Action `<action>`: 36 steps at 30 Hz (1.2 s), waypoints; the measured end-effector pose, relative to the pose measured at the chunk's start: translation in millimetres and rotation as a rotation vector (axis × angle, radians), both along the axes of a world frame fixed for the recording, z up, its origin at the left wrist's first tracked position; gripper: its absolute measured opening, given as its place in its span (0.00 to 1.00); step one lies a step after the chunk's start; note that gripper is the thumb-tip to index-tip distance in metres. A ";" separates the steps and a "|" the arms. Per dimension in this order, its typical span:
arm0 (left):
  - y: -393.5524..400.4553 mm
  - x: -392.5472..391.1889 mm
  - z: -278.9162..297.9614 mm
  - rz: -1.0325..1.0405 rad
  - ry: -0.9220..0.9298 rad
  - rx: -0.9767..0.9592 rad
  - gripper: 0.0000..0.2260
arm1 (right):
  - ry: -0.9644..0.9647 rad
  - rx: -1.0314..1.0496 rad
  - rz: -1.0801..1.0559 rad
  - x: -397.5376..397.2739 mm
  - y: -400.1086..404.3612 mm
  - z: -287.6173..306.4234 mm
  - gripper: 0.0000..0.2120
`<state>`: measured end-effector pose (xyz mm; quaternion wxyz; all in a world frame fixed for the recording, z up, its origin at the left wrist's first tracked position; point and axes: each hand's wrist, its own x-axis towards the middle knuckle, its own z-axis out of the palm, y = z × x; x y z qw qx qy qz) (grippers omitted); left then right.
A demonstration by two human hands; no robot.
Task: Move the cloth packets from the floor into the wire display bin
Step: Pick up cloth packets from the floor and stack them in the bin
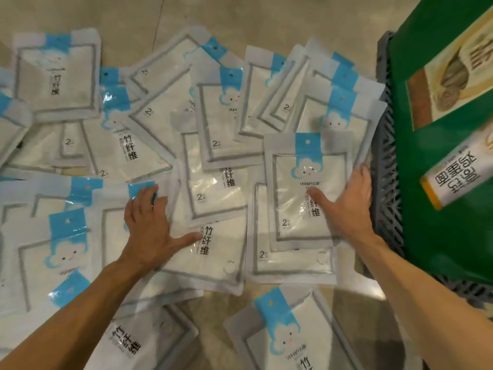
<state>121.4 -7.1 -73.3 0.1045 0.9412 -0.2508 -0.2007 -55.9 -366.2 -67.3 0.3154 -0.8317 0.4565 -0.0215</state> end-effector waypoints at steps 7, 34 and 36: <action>-14.8 -11.5 20.6 0.091 0.061 -0.161 0.30 | 0.011 -0.009 -0.065 5.9 -0.5 6.6 0.46; 68.3 -26.8 420.5 0.955 0.701 -0.828 0.19 | -0.326 0.906 -0.080 9.2 54.6 415.0 0.18; 67.8 -16.4 472.9 0.939 0.691 -0.886 0.22 | -0.335 0.902 -0.037 20.5 51.6 474.2 0.15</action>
